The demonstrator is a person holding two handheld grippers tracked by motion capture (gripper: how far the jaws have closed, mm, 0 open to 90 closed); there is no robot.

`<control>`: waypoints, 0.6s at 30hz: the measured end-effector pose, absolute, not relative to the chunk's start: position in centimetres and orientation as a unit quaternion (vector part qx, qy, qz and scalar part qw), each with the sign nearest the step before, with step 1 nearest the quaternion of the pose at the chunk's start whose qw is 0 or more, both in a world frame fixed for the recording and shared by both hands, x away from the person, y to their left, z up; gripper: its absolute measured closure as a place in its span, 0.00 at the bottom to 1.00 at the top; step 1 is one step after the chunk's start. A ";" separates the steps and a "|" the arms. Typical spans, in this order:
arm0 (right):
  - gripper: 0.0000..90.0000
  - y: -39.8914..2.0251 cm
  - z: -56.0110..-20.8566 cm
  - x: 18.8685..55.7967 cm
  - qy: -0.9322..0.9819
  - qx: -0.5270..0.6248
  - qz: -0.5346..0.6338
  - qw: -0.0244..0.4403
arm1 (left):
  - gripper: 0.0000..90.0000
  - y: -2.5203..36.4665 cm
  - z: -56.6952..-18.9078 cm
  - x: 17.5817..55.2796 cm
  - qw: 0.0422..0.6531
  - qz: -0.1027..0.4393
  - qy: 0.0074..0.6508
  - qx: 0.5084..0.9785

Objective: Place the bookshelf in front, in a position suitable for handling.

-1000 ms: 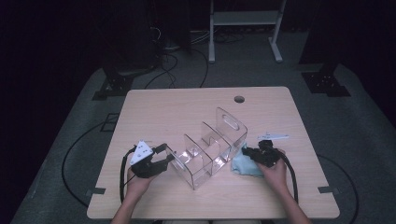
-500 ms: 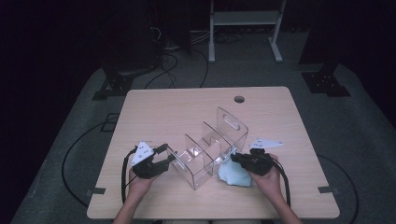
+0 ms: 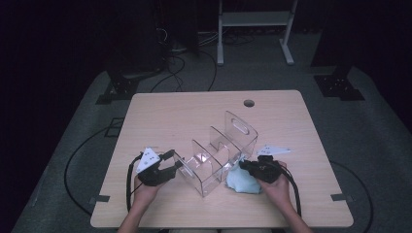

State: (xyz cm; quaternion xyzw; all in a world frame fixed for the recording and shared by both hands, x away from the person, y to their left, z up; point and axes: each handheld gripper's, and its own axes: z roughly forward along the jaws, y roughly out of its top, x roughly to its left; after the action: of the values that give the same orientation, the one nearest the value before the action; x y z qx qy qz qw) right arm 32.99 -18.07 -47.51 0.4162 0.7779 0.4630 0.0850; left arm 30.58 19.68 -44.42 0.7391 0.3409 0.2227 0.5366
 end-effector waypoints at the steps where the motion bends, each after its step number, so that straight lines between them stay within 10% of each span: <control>1: 0.93 -18.0 -47.9 33.1 0.783 0.416 0.455 0.086 | 0.52 19.7 -44.4 30.5 0.537 0.223 0.342 0.738; 18: 0.93 -17.5 -48.5 33.1 0.792 0.418 0.435 0.092 | 0.52 19.7 -44.6 30.5 0.541 0.222 0.342 0.736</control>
State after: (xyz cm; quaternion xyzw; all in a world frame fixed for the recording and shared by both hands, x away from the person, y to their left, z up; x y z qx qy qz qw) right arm 33.05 -17.55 -48.45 0.4181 0.7923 0.4348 0.0920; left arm 30.52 19.71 -44.55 0.7360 0.3416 0.2222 0.5406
